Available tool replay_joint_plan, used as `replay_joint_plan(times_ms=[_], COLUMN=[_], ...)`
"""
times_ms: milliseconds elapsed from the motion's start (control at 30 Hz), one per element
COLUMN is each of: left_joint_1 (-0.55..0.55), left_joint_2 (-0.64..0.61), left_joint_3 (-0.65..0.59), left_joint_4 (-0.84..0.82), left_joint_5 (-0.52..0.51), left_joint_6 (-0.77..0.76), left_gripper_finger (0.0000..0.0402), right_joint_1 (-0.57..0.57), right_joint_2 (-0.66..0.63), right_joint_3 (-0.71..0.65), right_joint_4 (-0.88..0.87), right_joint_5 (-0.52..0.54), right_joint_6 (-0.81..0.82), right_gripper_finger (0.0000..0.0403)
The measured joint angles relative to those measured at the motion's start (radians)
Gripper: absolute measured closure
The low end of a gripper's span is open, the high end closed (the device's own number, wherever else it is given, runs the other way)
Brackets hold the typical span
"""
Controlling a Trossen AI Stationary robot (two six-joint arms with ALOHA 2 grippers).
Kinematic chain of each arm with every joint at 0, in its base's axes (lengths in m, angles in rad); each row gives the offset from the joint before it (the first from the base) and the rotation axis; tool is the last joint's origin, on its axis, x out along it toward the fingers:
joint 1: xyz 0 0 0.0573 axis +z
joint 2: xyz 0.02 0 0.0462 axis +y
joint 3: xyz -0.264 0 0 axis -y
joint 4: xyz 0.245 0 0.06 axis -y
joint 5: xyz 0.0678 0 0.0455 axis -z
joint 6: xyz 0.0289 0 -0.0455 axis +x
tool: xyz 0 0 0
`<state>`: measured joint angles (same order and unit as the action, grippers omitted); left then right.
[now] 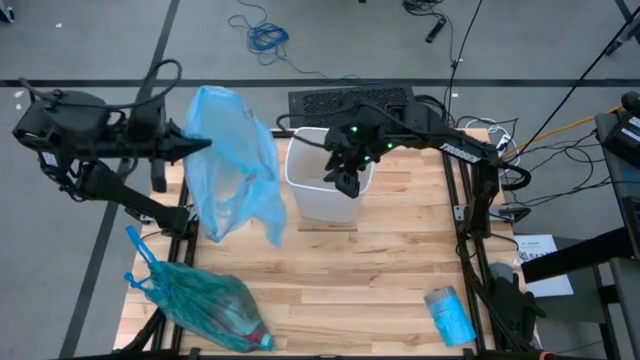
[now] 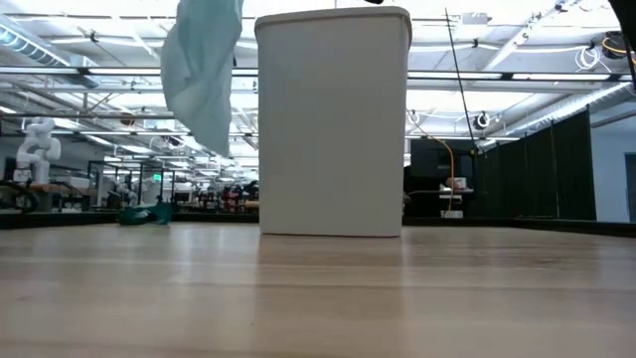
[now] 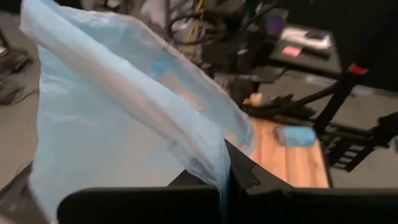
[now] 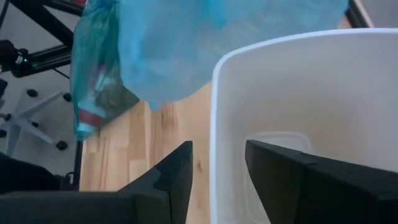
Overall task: Place trash/remove bag and relplace
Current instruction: Insert the new blue trash bag into the white trash bin
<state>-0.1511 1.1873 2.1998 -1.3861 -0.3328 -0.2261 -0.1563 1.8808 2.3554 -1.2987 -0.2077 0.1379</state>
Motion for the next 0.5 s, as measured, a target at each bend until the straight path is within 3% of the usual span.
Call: replay_joint_plan(times_ms=[500], left_joint_1=[0.000], left_joint_2=[-0.022], left_joint_3=[0.000], left_joint_4=[0.290], left_joint_5=[0.099], left_joint_6=[0.160], left_gripper_finger=[0.0402], right_joint_1=[-0.063], right_joint_2=[-0.039], right_joint_3=[0.001], right_joint_4=[-0.019], right_joint_5=[0.001], right_joint_6=[-0.003], right_gripper_finger=[0.0261])
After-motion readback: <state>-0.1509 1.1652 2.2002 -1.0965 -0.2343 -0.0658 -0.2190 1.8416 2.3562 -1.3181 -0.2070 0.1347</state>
